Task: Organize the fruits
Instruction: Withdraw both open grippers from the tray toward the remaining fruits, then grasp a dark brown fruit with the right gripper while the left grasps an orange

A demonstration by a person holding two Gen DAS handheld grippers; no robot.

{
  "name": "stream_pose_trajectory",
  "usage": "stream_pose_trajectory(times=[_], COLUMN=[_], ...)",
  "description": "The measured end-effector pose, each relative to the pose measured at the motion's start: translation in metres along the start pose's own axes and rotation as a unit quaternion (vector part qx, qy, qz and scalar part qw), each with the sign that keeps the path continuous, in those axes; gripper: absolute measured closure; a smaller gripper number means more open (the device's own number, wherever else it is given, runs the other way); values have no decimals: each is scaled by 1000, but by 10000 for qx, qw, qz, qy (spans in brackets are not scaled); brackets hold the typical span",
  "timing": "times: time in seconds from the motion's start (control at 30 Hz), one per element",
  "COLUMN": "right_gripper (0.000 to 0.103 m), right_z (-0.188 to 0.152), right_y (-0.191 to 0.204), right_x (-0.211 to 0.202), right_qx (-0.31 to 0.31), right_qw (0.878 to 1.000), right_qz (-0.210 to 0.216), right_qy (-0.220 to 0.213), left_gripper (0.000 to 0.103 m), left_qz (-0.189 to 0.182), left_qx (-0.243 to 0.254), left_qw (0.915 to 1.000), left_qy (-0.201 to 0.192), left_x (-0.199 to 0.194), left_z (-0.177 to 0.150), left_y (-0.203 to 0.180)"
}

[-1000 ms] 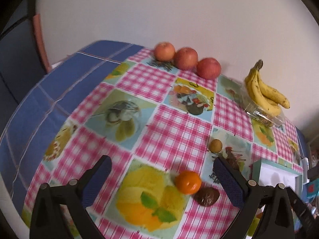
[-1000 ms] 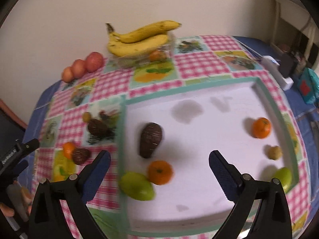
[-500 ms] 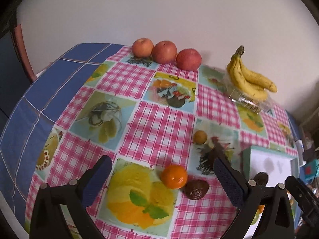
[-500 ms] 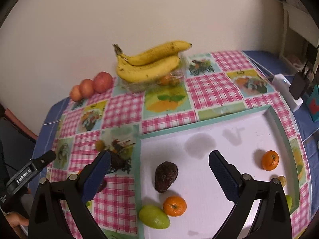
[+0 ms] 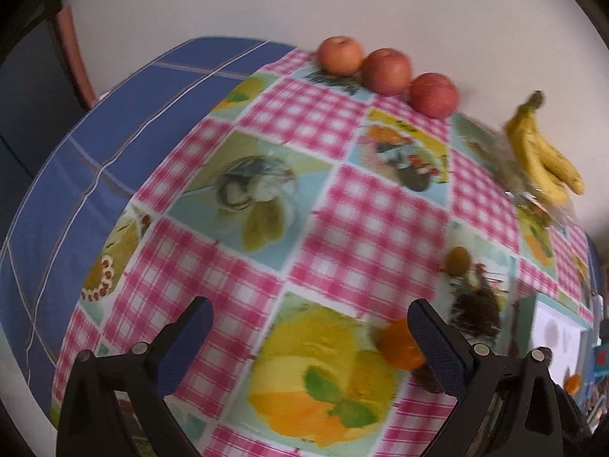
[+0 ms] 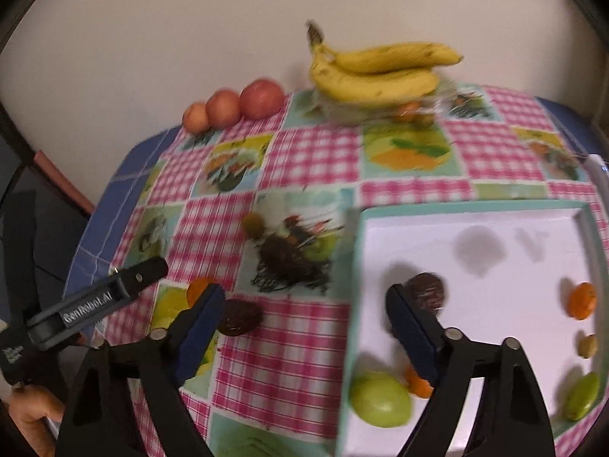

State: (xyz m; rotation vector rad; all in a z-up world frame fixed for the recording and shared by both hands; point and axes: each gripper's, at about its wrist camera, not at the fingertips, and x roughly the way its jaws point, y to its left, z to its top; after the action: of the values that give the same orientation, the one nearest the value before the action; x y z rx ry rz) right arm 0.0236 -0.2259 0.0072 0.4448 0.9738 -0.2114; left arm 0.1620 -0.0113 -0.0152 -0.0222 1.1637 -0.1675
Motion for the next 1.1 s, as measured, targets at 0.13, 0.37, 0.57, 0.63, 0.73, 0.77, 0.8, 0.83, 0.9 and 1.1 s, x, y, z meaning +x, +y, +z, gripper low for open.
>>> stream_pose_trajectory(times=[0.13,0.37,0.57,0.63,0.73,0.77,0.8,0.83,0.9,1.1], right_gripper=[28,28,36,44,51,52,54,56,57,58], right_z=[-5,-12,-18,-19,-20,-20,-21,-20,-20,-19], right_y=[12,28,40,44,47,47,46,46,45,36], right_x=[23,46,59,62,67,68,69,70,70,65], right_qx=[-1,-209,-319,-353,-372,-362,-336,-308,-285,-188], right_qw=[9995,9979,9960,9956,9949,9947,9945,9943,9942,9954], right_qz=[150,214,365,391,444,481,525,573,615,517], right_qy=[275,576,753,780,829,836,842,848,835,790], left_gripper=[0,1,1,1,1,1,1,1,1,9], left_qz=[62,73,-9,-23,-43,-52,-60,-71,-106,-304], left_qx=[-217,-517,-577,-587,-590,-594,-594,-591,-570,-469], left_qw=[9997,9985,9981,9980,9979,9978,9978,9978,9979,9980], left_qy=[121,152,204,237,275,284,295,299,301,301], left_x=[9,15,18,19,21,22,22,22,22,17], left_z=[0,2,3,2,1,1,1,1,1,-1], left_y=[15,30,31,31,30,29,28,27,23,10])
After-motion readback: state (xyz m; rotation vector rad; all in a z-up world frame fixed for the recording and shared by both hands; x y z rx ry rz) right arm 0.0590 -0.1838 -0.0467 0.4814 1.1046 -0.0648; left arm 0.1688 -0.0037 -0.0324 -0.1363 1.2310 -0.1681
